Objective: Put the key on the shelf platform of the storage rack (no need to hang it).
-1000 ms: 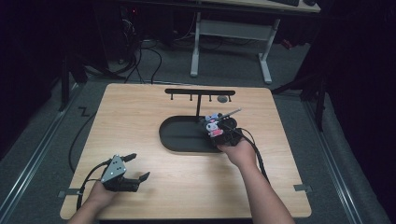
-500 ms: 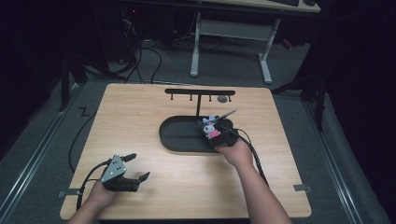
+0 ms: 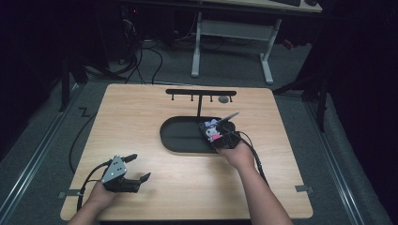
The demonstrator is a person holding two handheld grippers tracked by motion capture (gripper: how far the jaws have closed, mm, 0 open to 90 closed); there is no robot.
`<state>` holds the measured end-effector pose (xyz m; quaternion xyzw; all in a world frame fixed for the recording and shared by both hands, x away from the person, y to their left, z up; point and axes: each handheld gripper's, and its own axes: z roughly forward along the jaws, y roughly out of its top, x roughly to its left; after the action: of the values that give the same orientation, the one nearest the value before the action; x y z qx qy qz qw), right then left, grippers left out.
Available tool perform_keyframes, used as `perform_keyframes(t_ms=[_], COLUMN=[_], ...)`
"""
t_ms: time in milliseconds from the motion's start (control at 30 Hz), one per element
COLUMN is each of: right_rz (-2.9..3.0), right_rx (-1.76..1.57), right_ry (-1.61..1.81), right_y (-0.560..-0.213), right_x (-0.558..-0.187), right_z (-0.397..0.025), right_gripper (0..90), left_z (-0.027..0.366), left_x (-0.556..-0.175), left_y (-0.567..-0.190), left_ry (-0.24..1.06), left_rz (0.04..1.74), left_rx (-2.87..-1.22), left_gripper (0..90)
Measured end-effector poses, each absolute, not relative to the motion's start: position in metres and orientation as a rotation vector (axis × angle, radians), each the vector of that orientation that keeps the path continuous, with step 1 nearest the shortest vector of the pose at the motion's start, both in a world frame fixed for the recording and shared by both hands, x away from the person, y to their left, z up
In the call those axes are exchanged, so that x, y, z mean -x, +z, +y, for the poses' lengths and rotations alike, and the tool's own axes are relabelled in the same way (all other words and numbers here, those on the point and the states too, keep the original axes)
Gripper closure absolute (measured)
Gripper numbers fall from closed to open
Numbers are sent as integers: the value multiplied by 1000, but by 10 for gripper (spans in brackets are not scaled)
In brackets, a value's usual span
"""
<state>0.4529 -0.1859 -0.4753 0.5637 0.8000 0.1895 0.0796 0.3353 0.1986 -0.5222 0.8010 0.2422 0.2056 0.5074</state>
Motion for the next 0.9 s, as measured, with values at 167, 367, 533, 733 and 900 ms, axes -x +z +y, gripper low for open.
perform_keyframes(t_ms=[167, 367, 533, 733, 900], right_rz=[2385, 2380, 2348, 2337, 2331], right_rx=[-1692, -1688, -1704, -1699, -1690], right_ry=[569, 579, 609, 628, 646], right_y=[-478, -478, -473, -468, -464], right_x=[-456, -459, -458, -456, -455], right_z=[-180, -179, -180, -182, -184], right_gripper=[463, 380, 267, 238, 227], left_z=[199, 199, 199, 199, 199], left_x=[-335, -335, -335, -335, -335], left_y=[-522, -522, -522, -522, -522], left_ry=[495, 493, 494, 496, 496], left_rz=[584, 585, 584, 584, 584], left_rx=[-1932, -1929, -1929, -1930, -1931], left_gripper=[154, 154, 154, 154, 154])
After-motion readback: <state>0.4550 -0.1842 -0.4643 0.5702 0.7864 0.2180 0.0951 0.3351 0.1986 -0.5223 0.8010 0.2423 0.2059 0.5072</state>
